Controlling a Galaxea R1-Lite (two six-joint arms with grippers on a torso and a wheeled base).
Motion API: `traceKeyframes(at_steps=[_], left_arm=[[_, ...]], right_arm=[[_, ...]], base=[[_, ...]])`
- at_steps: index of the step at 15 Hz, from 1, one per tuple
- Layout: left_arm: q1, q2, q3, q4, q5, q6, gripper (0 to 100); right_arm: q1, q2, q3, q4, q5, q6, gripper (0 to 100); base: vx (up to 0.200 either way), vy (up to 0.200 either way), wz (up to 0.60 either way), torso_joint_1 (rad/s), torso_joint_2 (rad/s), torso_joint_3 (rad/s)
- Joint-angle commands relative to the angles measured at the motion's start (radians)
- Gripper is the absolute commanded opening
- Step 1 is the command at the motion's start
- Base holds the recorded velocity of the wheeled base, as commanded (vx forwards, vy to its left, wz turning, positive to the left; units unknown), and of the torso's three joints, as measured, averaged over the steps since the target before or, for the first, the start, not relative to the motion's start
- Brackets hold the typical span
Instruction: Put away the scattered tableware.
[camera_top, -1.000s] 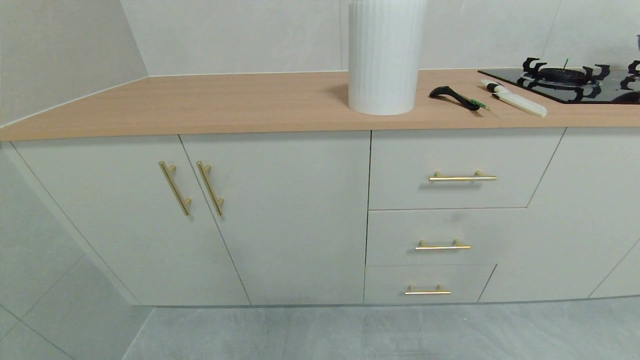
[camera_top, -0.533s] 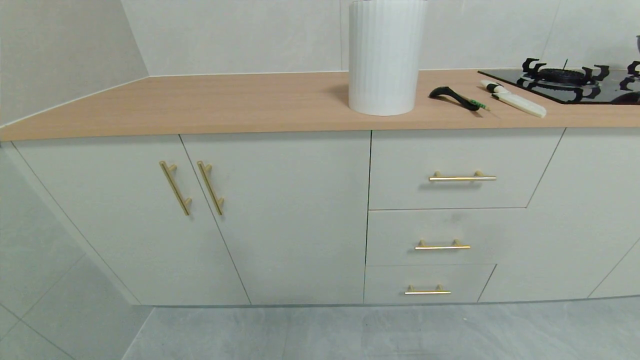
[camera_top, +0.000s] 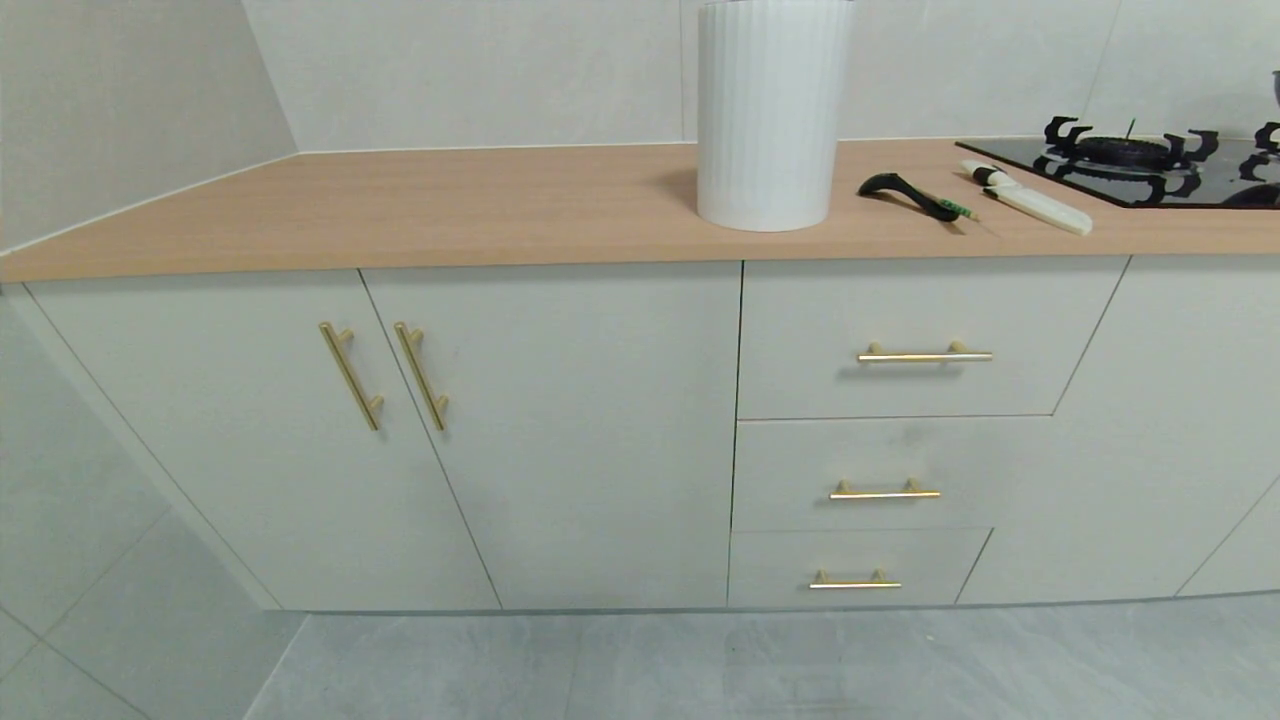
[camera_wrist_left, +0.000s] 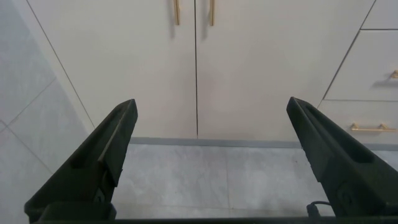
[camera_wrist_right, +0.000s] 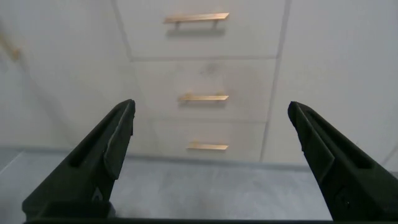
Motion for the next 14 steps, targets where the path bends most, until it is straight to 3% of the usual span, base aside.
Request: traceKeyframes(at_steps=[1, 6, 11, 14], left_arm=[[0.0, 0.0, 0.0, 0.0, 0.0, 0.0, 100], [0.0, 0.0, 0.0, -0.001, 0.0, 0.0, 100], [0.0, 0.0, 0.0, -0.001, 0.0, 0.0, 100], [0.0, 0.0, 0.0, -0.001, 0.0, 0.0, 100]], right_arm=[[0.053, 0.31, -0.044, 0.008, 0.049, -0.033, 100], [0.101, 0.804, -0.205, -0.032, 0.055, -0.048, 100], [0.116, 1.373, -0.299, -0.463, 0.034, -0.052, 100], [0.118, 1.614, -0.44, -0.567, -0.015, -0.09, 100]], base=[[0.0, 0.0, 0.0, 0.0, 0.0, 0.0], [0.0, 0.0, 0.0, 0.0, 0.0, 0.0], [0.0, 0.0, 0.0, 0.0, 0.0, 0.0], [0.0, 0.0, 0.0, 0.0, 0.0, 0.0]])
